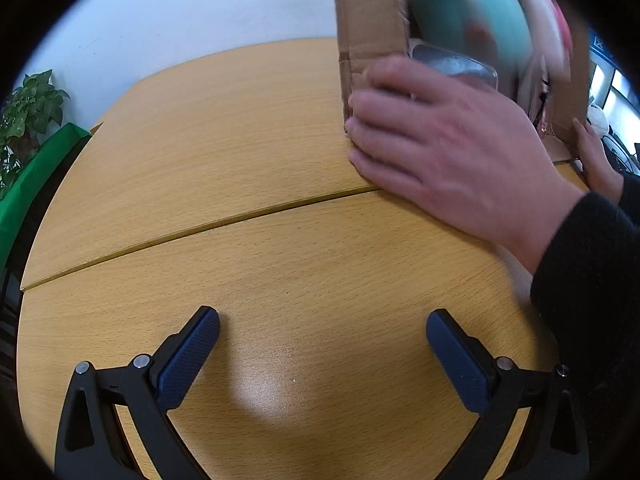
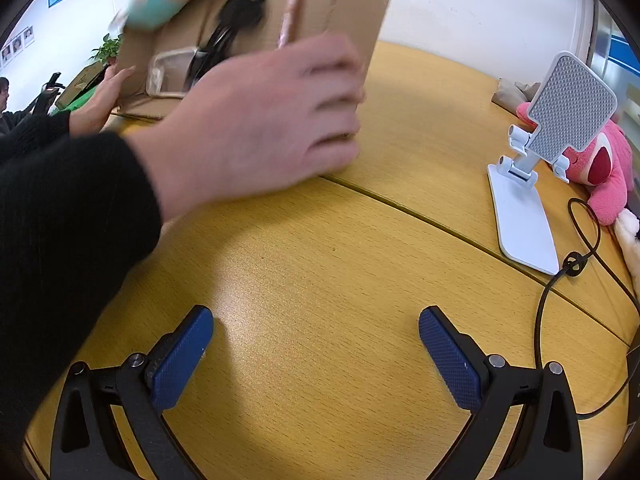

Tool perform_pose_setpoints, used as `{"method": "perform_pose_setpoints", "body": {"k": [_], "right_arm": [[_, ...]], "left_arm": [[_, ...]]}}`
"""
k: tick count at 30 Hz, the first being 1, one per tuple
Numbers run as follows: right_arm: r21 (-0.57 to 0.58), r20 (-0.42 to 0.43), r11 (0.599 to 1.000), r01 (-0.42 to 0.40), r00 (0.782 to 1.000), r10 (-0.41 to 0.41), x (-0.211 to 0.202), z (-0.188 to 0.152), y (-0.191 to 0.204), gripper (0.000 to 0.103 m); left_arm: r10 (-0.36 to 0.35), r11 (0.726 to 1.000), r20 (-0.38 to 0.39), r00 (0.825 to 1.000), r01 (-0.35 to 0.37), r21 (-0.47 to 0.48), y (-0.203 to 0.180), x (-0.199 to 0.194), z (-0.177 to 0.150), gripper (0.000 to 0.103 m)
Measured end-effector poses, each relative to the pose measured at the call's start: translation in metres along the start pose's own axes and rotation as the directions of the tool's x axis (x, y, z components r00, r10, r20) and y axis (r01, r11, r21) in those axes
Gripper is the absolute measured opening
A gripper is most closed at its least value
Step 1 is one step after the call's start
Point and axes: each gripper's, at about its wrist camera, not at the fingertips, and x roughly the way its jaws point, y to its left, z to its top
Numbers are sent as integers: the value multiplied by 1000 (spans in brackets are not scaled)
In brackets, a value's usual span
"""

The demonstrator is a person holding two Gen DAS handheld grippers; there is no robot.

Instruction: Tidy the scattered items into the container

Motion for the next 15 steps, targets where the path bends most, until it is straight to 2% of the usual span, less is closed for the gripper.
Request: {"method": "perform_pose_setpoints", "body": {"k": [15], "right_arm": [[0,0,1000,1,1000,-1,-1,0,-1,103]], "left_arm": [[0,1000,0,1000,0,-1,9,3,8,103]]}}
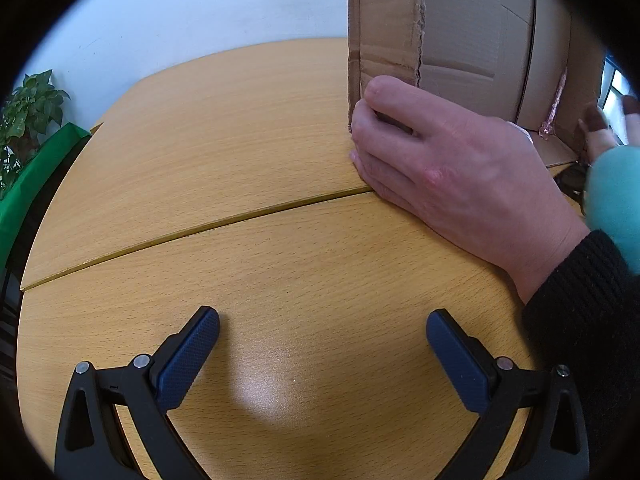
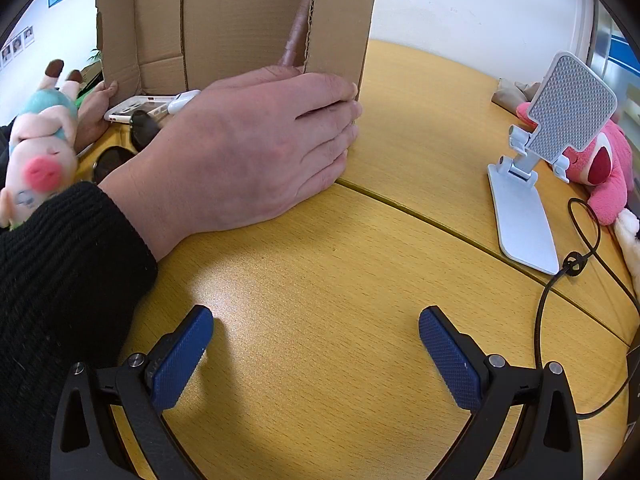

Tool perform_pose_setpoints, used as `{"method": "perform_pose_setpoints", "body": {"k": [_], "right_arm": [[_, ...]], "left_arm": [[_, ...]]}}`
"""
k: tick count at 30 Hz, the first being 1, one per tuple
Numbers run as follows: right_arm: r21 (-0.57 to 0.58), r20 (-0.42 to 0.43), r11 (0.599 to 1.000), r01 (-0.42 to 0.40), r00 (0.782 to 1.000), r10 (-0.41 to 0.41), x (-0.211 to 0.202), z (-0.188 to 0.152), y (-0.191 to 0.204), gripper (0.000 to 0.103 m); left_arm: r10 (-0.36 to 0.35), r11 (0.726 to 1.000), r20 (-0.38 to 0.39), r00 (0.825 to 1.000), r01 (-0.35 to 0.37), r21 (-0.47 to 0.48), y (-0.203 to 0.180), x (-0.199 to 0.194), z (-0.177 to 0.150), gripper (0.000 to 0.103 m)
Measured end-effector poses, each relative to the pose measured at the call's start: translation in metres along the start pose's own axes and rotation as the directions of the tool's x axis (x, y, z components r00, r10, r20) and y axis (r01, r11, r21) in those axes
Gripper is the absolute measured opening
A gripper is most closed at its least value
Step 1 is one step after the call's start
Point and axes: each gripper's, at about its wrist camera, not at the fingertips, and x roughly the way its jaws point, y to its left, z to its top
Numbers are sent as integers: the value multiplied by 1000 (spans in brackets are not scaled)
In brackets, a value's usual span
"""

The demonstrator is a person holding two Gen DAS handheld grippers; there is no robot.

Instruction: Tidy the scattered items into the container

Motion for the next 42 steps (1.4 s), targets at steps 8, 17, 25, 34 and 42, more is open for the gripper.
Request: {"method": "perform_pose_setpoints", "body": {"k": [8,17,25,34,42], "right_arm": [[0,0,1000,0,1000,0,0,0,-1,103],[0,0,1000,0,1000,0,1,0,-2,103],[0,0,1000,0,1000,0,1,0,-2,103],[0,1,1000,0,1000,0,1,-1,-2,103],[0,1,1000,0,1000,0,1,-1,-2,103]], "left_arm": [[0,1000,0,1000,0,0,2,0,2,103],[1,1000,1,1000,-1,-1,6,1,7,103],[1,1000,1,1000,-1,-2,8,1,9,103],[2,1000,1,1000,-2,-2,7,1,9,103],[2,1000,1,1000,-2,-3,7,1,9,103]]}}
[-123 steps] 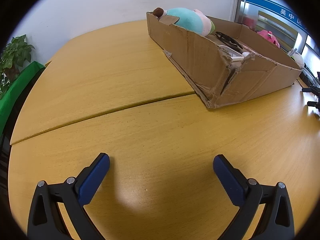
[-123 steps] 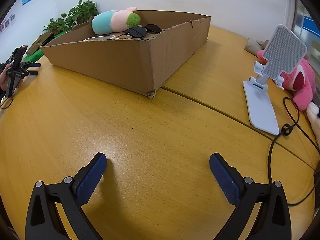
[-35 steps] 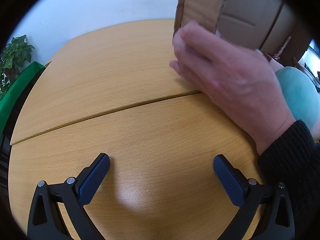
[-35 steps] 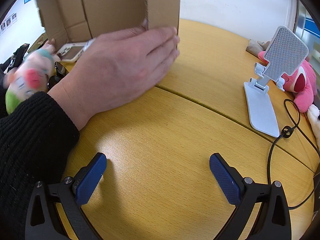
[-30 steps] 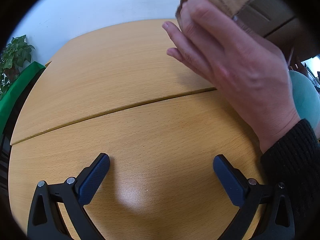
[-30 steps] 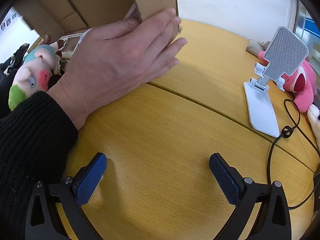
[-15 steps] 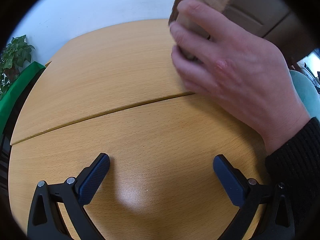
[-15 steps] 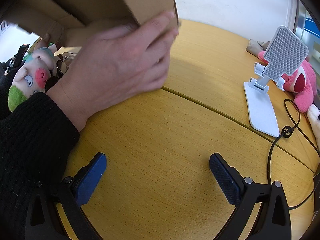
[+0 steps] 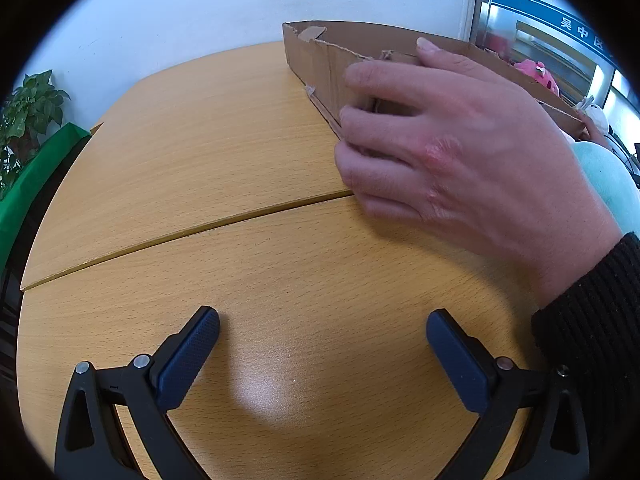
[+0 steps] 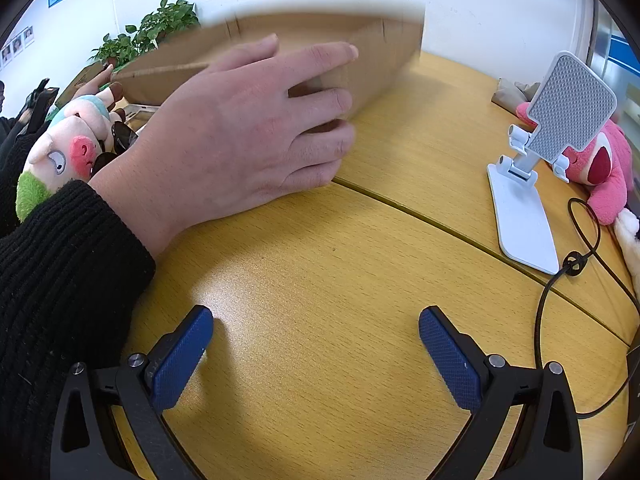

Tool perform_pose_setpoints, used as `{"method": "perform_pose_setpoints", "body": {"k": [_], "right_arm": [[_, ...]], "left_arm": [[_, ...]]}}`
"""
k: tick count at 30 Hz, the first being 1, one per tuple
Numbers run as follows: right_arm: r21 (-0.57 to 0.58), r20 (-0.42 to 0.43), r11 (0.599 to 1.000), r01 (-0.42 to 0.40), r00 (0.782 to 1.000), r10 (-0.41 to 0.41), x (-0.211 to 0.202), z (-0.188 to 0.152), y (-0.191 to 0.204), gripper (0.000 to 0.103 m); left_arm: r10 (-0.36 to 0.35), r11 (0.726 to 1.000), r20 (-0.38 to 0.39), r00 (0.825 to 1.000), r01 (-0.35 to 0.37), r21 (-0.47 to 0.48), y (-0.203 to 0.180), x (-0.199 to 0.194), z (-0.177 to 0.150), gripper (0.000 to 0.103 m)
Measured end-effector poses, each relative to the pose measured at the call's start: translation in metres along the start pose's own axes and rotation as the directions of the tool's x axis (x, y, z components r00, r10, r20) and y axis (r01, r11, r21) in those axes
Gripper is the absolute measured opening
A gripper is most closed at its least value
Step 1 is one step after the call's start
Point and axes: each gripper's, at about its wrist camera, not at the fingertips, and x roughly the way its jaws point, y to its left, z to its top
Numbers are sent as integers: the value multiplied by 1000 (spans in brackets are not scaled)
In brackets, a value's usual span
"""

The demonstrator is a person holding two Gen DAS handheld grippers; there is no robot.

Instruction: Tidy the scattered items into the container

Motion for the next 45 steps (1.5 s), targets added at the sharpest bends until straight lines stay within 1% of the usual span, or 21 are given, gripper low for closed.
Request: {"method": "perform_pose_setpoints", "body": {"k": [34,36,38,41,43,45], "right_arm": [[4,1,1000,1,1000,-1,0,0,0,103],[35,-1,999,29,1000,-29,3,3,1,103],[104,-6,991,79,997,-78,6,7,5,103],[223,-25,960,169,986,-168,5,9,22,103],[228,-26,958,173,985,-172,5,10,36,103],[180,-17,974,137,991,-136,5,11,49,103]], "left_arm": [[2,1000,1,1000,-2,-3,0,0,0,103],[4,1000,0,1000,-4,0,0,0,0,103],[9,1000,0,1000,-9,-10,3,0,2,103],[33,999,1,999,-33,-38,2,-1,3,103],[42,998,1,999,-42,-54,-4,-4,0,103],[13,1000,3,1000,-13,-15,-14,-5,-2,103]]}}
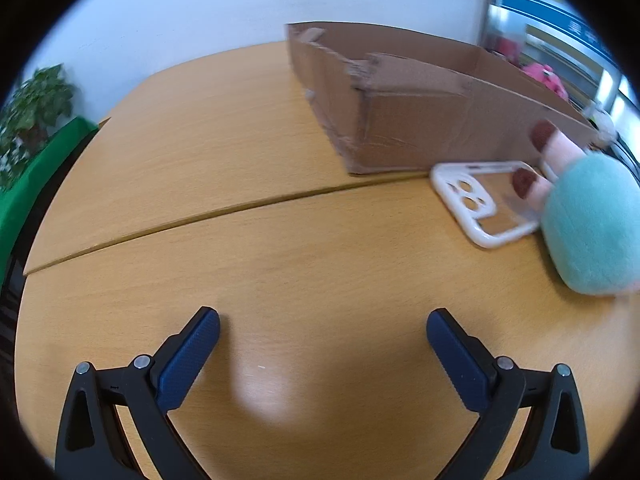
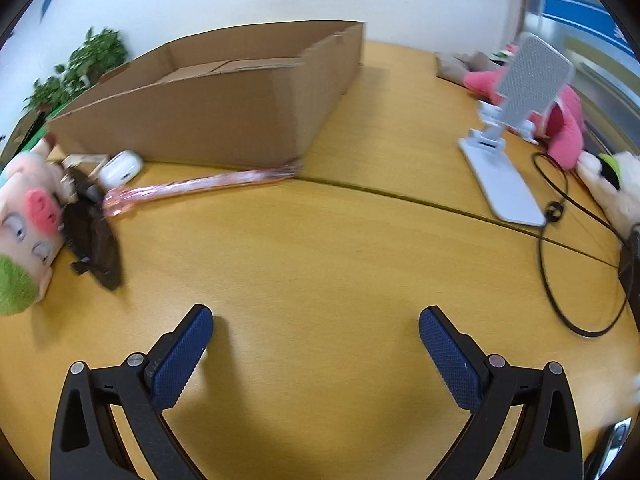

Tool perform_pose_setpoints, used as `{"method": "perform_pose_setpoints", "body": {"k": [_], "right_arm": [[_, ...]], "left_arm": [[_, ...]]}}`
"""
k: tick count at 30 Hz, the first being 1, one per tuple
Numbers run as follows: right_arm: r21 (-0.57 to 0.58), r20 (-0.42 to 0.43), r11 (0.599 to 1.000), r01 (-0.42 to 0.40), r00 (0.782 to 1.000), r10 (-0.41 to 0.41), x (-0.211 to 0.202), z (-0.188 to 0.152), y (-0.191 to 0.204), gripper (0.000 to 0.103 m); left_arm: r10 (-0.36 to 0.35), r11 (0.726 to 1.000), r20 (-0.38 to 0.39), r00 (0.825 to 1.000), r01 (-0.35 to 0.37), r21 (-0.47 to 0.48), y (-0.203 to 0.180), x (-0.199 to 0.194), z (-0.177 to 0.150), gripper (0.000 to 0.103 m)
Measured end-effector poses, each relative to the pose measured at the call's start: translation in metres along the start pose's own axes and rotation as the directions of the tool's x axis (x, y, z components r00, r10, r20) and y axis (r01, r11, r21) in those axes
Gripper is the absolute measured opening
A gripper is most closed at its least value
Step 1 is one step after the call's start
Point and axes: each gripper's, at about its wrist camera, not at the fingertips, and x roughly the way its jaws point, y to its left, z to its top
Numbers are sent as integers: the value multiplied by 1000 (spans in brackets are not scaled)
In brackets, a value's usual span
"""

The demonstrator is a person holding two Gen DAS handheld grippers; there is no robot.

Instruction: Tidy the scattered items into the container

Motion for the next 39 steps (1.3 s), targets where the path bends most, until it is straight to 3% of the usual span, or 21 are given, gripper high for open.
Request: {"method": "perform_pose_setpoints", "body": {"k": [3,8,12,17,19,21,25,28,31,33,34,36,39], "right_arm": [[-20,0,1000,-17,1000,17,-1,0,18,103],[2,0,1000,0,1000,0,-2,-1,32,103],[-15,0,1000,-14,1000,14,0,2,42,103],[-14,0,1000,-16,1000,16,1,2,47,103],[-13,0,1000,-17,1000,17,1,2,46,103],[-13,0,1000,-18,1000,18,1,2,46,103],[-14,0,1000,-19,1000,19,2,3,46,103],[-13,0,1000,-18,1000,18,3,5,47,103],[-13,0,1000,-18,1000,18,3,4,47,103],[-13,0,1000,-18,1000,18,3,4,47,103],[-12,0,1000,-18,1000,18,2,4,47,103],[-9,0,1000,-15,1000,15,2,4,47,103],[-2,1,1000,-7,1000,7,1,2,49,103]], "left_arm": [[-11,1000,0,1000,11,18,-8,-1,-7,103],[76,992,-2,997,-76,-101,-24,3,-6,103],[149,967,-14,989,-149,-206,-38,2,-9,103],[139,960,-44,989,-145,-238,-40,3,-4,102],[60,944,-48,997,-72,-321,-44,-7,-4,102],[-47,929,15,999,49,-366,-48,-24,3,102],[-157,931,154,976,198,-306,-81,-62,33,102],[-241,926,133,961,269,-263,-111,-51,56,102],[-258,937,72,963,268,-222,-138,-20,67,103],[-313,911,80,946,323,-256,-140,-7,67,101],[-351,886,81,933,359,-295,-137,-2,66,96],[-393,860,89,915,400,-317,-135,2,66,86],[-371,880,79,925,377,-288,-143,-3,65,81]]}}
